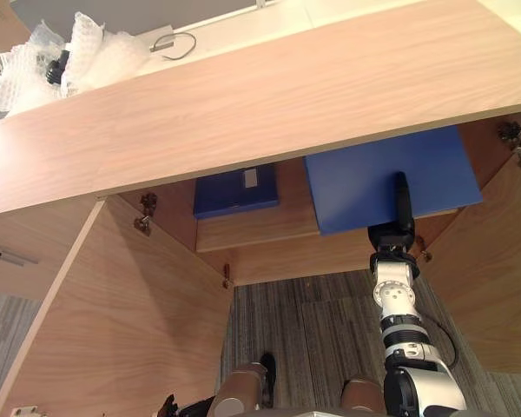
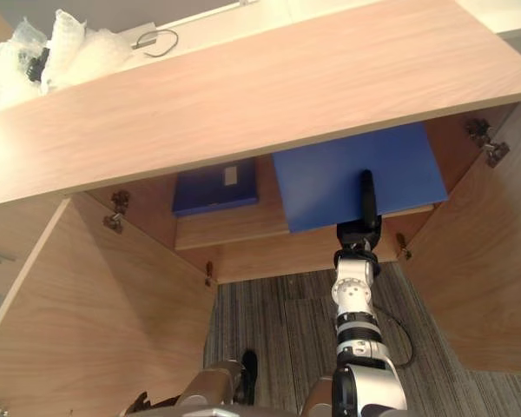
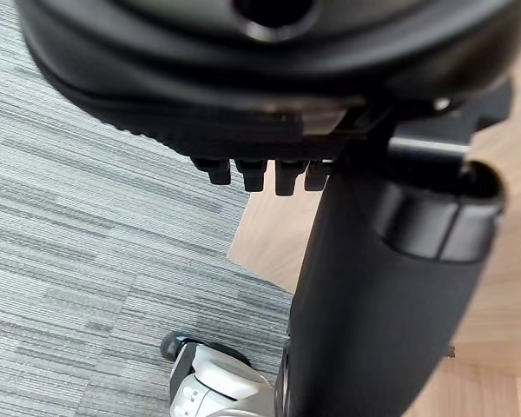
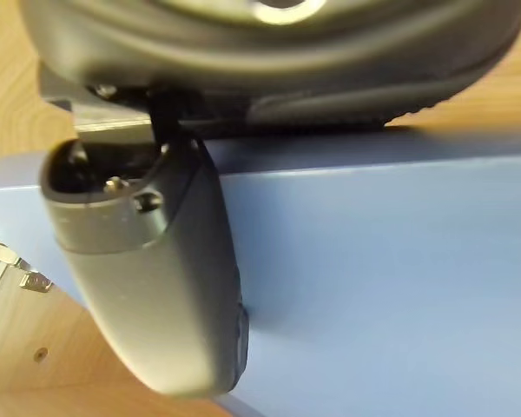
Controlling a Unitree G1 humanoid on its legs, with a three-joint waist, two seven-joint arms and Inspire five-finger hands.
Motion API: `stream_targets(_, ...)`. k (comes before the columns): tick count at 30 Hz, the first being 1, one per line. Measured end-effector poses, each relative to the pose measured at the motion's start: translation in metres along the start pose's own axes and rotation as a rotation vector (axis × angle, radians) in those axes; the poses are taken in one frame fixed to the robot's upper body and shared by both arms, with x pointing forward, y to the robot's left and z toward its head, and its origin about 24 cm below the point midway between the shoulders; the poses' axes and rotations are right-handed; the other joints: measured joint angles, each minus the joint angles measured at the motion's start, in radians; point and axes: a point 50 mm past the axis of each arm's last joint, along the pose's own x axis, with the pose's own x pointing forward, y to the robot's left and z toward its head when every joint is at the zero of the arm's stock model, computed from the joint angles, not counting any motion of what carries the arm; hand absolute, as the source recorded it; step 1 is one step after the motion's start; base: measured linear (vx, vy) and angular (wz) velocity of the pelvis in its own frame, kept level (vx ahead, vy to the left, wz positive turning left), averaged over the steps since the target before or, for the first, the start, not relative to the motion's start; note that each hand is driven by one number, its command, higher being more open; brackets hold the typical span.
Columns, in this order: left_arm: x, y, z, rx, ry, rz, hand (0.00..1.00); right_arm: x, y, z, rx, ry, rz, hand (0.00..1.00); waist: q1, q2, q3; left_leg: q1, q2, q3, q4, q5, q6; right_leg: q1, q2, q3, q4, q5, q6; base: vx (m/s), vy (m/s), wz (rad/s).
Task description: Walk over to the cabinet, pick up the folder, carry it to the office cabinet, place the folder inside the office cabinet, then close the office cabinet door
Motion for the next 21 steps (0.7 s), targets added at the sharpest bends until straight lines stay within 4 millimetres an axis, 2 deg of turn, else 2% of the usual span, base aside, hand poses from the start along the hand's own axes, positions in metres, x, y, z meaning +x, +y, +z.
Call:
stream_targets(2, 0.000, -0.007, 0.013, 0.002, -0.055, -0.052, 1.00, 0.020, 0.037, 0.016, 0.013, -0.046, 0.081, 0.00, 0.002, 0.012, 0.041, -0.015, 0.002, 0.000, 0.018, 0.000, 0.000, -0.014, -0.002, -0.002, 0.029, 0.001, 0.001, 0.06, -0.037, 0.09)
stream_targets(5, 0.000, -0.011, 0.022, 0.008, -0.092, -0.088, 1.00, 0.040, 0.079, 0.038, -0.015, -0.089, 0.155, 0.00, 0.010, 0.024, 0.082, -0.038, 0.005, 0.002, 0.048, -0.006, -0.002, -0.043, -0.005, -0.001, 0.077, 0.001, 0.001, 0.01, -0.037, 0.09)
stream_targets(7, -0.001, -0.016, 0.029, 0.000, -0.119, -0.117, 1.00, 0.053, 0.118, 0.062, -0.018, -0.136, 0.213, 0.00, 0.026, 0.044, 0.123, -0.090, 0.013, 0.007, 0.112, -0.029, -0.003, -0.104, -0.005, 0.013, 0.156, 0.001, 0.001, -0.02, -0.047, 0.02)
stream_targets(8, 0.000, -0.017, 0.030, 0.001, -0.123, -0.123, 1.00, 0.055, 0.127, 0.067, -0.011, -0.148, 0.225, 0.00, 0.032, 0.049, 0.130, -0.104, 0.014, 0.009, 0.130, -0.034, -0.002, -0.122, -0.005, 0.019, 0.180, 0.001, 0.001, -0.01, -0.065, 0.04)
stream_targets(9, 0.000, -0.019, 0.032, 0.001, -0.127, -0.132, 1.00, 0.060, 0.150, 0.080, 0.014, -0.168, 0.240, 0.00, 0.040, 0.066, 0.154, -0.137, 0.013, 0.016, 0.175, -0.050, 0.002, -0.167, -0.012, 0.032, 0.247, 0.001, 0.001, 0.00, -0.055, 0.05)
stream_targets(12, 0.001, -0.018, 0.035, 0.002, -0.132, -0.129, 1.00, 0.064, 0.173, 0.092, 0.072, -0.174, 0.249, 0.00, 0.051, 0.080, 0.176, -0.179, 0.006, 0.017, 0.234, -0.071, 0.004, -0.227, -0.020, 0.060, 0.341, 0.001, 0.002, 0.00, -0.055, 0.08)
stream_targets(13, 0.003, -0.015, 0.041, 0.003, -0.138, -0.120, 1.00, 0.065, 0.191, 0.101, 0.100, -0.181, 0.258, 0.00, 0.053, 0.094, 0.190, -0.219, 0.001, 0.015, 0.294, -0.084, 0.013, -0.346, -0.033, 0.103, 0.507, 0.045, 0.054, -0.02, -0.103, 0.01)
stream_targets(14, 0.004, -0.014, 0.045, -0.014, -0.143, -0.107, 1.00, 0.064, 0.209, 0.102, 0.111, -0.169, 0.282, 0.00, 0.062, 0.102, 0.206, -0.242, 0.003, 0.014, 0.329, -0.112, 0.004, -0.438, -0.028, 0.156, 0.572, -0.017, 0.066, -0.03, -0.126, -0.08)
stream_targets(15, 0.005, -0.013, 0.045, -0.031, -0.139, -0.098, 1.00, 0.063, 0.220, 0.100, 0.101, -0.161, 0.296, 0.00, 0.063, 0.111, 0.212, -0.261, 0.003, 0.017, 0.353, -0.127, -0.006, -0.475, -0.032, 0.175, 0.527, -0.029, 0.067, -0.06, -0.130, -0.06)
stream_targets(16, 0.007, -0.008, 0.051, -0.065, -0.145, -0.069, 1.00, 0.061, 0.236, 0.100, 0.062, -0.152, 0.323, 0.00, 0.061, 0.110, 0.223, -0.314, -0.013, 0.016, 0.434, -0.155, -0.036, -0.509, -0.063, 0.190, 0.427, -0.035, 0.013, -0.07, -0.251, 0.13)
stream_targets(17, 0.008, -0.010, 0.055, -0.083, -0.149, -0.058, 1.00, 0.058, 0.246, 0.103, 0.024, -0.153, 0.347, 0.00, 0.059, 0.133, 0.238, -0.355, -0.012, -0.015, 0.501, -0.177, -0.067, -0.548, -0.060, 0.183, 0.496, -0.042, 0.006, -0.05, -0.218, 0.18)
stream_targets(18, 0.008, -0.011, 0.055, -0.083, -0.151, -0.059, 1.00, 0.058, 0.247, 0.103, 0.013, -0.152, 0.344, 0.00, 0.059, 0.132, 0.243, -0.372, -0.010, -0.025, 0.519, -0.184, -0.079, -0.568, -0.056, 0.181, 0.520, -0.045, 0.008, -0.03, -0.269, 0.11)
stream_targets(21, 0.008, -0.019, 0.056, -0.091, -0.144, -0.075, 1.00, 0.064, 0.235, 0.108, 0.023, -0.161, 0.246, 0.00, 0.052, 0.131, 0.246, -0.407, -0.016, -0.040, 0.542, -0.186, -0.082, -0.617, -0.058, 0.181, 0.578, -0.050, 0.017, -0.01, -0.154, 0.10)
